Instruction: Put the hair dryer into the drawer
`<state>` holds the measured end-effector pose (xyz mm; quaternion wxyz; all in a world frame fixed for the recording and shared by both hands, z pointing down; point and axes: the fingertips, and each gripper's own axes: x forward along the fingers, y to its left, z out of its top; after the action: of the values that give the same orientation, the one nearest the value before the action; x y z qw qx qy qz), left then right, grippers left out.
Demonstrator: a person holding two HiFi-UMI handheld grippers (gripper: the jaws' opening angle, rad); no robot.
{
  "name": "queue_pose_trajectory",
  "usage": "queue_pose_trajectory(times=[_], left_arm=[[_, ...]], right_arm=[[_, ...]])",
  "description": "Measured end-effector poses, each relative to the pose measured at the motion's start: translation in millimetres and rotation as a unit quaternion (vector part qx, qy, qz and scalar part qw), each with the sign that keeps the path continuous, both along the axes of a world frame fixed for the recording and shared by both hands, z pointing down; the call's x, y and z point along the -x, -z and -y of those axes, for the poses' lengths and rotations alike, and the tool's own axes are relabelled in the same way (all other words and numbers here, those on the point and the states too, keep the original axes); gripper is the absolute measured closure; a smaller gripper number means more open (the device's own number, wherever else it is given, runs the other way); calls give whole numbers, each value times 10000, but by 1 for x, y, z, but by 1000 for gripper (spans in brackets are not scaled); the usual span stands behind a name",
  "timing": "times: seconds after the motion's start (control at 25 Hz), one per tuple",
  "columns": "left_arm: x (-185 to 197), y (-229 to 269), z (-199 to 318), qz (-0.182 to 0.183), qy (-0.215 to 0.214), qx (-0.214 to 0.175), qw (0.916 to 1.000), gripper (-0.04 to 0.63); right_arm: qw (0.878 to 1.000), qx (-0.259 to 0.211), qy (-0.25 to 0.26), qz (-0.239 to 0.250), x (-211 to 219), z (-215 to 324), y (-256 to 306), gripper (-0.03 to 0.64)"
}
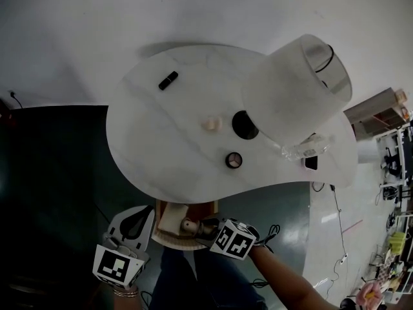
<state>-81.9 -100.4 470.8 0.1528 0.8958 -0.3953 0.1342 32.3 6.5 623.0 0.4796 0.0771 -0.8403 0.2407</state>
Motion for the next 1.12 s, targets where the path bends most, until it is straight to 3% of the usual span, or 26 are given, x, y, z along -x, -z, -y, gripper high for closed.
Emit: queue_pose_trajectory(times=[0.8, 1.12], left_arm=[[1, -24, -4, -2, 48, 265, 9996, 580], [-6, -26, -3, 25, -28, 217, 9998, 580]], right_arm=[[9900, -549, -1218, -442, 3, 41, -44, 388], [9810, -1056, -1351, -910, -4, 55, -62, 388]])
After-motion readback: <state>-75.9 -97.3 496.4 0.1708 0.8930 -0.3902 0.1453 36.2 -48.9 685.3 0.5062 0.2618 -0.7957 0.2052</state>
